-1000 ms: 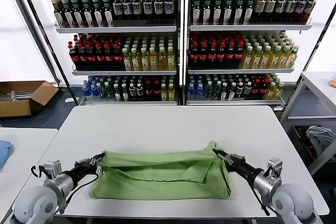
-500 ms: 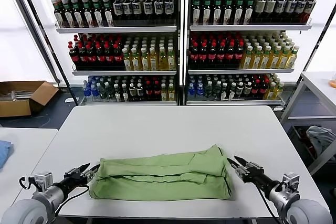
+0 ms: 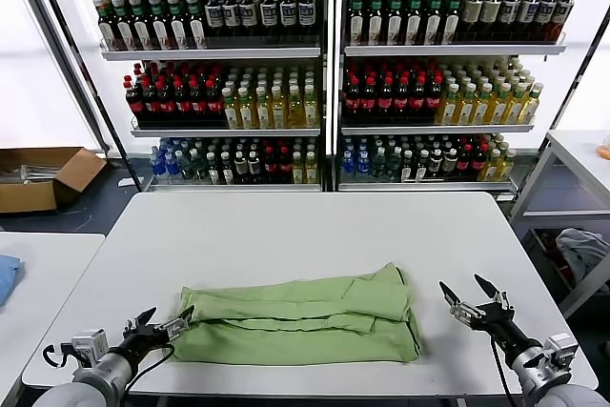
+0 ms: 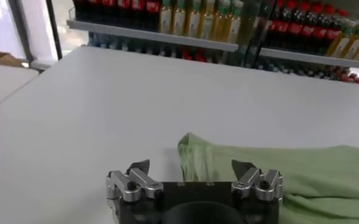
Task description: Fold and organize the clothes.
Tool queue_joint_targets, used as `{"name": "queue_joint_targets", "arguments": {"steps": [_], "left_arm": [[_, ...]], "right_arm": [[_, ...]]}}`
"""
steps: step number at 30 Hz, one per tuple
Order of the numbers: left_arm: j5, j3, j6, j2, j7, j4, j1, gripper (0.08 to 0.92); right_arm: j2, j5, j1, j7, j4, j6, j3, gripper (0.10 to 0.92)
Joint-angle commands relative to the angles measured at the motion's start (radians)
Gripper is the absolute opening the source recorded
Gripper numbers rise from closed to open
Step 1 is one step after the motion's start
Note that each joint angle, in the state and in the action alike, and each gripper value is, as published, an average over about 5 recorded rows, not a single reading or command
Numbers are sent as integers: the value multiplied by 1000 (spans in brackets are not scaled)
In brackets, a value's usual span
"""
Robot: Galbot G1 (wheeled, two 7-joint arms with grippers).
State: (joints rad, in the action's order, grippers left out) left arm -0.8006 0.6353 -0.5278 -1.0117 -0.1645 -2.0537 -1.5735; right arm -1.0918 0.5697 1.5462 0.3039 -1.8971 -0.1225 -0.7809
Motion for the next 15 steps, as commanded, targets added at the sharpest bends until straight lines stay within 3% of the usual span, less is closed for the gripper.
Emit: {"name": "queue_joint_targets", "arguments": {"steps": [1, 5, 15], "left_arm": [[30, -40, -14, -90, -64, 10, -13, 822], [67, -56, -12, -107, -64, 13, -19, 772], [159, -89, 23, -135, -13, 11, -38, 490]], "right_arm": [[-19, -27, 15, -8, 16, 80, 8, 822], [-12, -21, 3, -9, 18, 80, 14, 823], [-5, -5, -2, -8, 19, 80, 15, 823]]}}
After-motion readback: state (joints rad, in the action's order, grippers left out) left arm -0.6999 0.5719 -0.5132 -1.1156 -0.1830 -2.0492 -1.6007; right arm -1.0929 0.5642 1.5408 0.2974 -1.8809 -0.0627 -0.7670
